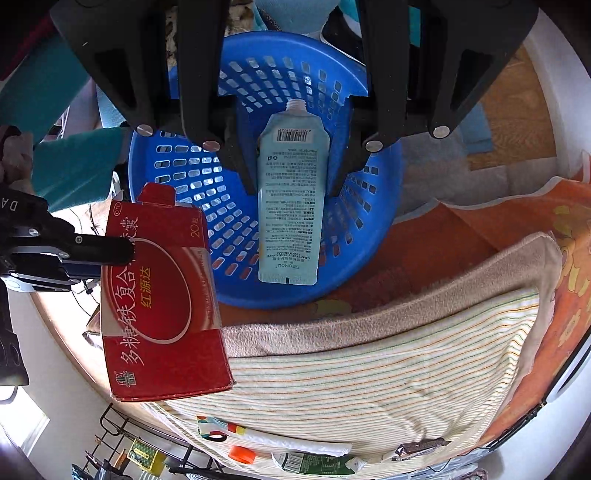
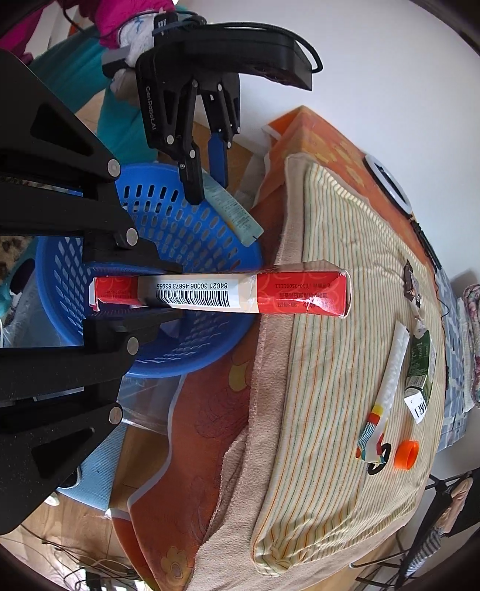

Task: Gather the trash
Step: 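Open both tools to drop the tube and box into the basket, then move both tools back over the bed toward the remaining trash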

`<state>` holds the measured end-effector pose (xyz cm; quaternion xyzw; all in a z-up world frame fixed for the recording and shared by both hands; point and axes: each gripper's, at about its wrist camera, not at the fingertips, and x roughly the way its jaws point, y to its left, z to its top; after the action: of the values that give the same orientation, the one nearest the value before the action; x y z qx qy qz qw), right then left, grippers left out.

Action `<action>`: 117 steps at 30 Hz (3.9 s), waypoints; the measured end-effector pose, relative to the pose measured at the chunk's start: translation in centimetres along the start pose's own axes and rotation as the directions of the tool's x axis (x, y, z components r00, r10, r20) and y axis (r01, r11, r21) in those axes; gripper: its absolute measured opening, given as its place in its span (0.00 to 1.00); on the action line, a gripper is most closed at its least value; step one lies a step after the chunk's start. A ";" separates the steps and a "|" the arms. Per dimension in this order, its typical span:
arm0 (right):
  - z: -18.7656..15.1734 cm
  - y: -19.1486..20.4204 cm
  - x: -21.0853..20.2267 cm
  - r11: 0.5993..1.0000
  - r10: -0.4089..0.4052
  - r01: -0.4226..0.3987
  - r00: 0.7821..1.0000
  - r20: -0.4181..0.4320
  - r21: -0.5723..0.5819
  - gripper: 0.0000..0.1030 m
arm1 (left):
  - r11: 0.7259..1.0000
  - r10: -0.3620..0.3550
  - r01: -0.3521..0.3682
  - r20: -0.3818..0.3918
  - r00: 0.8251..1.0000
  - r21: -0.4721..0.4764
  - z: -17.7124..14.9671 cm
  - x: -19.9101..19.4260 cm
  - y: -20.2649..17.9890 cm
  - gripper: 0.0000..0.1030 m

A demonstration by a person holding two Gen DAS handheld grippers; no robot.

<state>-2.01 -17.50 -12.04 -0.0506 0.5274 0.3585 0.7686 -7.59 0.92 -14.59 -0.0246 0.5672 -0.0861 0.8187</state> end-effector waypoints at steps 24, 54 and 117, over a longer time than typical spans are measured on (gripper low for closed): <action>-0.6 1.1 0.9 0.995 -0.075 0.073 0.997 -0.029 -0.070 0.40 | 0.999 0.032 -0.032 -0.050 0.998 0.000 -0.1 1.8 -0.1 0.43; 2.2 -1.4 -1.5 0.985 -0.173 0.174 0.983 0.065 -0.012 0.67 | 0.997 0.053 -0.049 0.064 0.997 -0.060 6.1 -1.2 1.5 0.70; 21.8 -12.8 5.3 0.991 -0.042 0.033 0.997 0.065 0.130 0.67 | 0.940 -0.069 0.090 0.074 0.995 -0.329 33.9 7.2 22.9 0.74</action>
<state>23.56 -14.37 -10.76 0.0014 0.5223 0.3106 0.7942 29.07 20.33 -12.37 -0.1877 0.5465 -0.0214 0.8158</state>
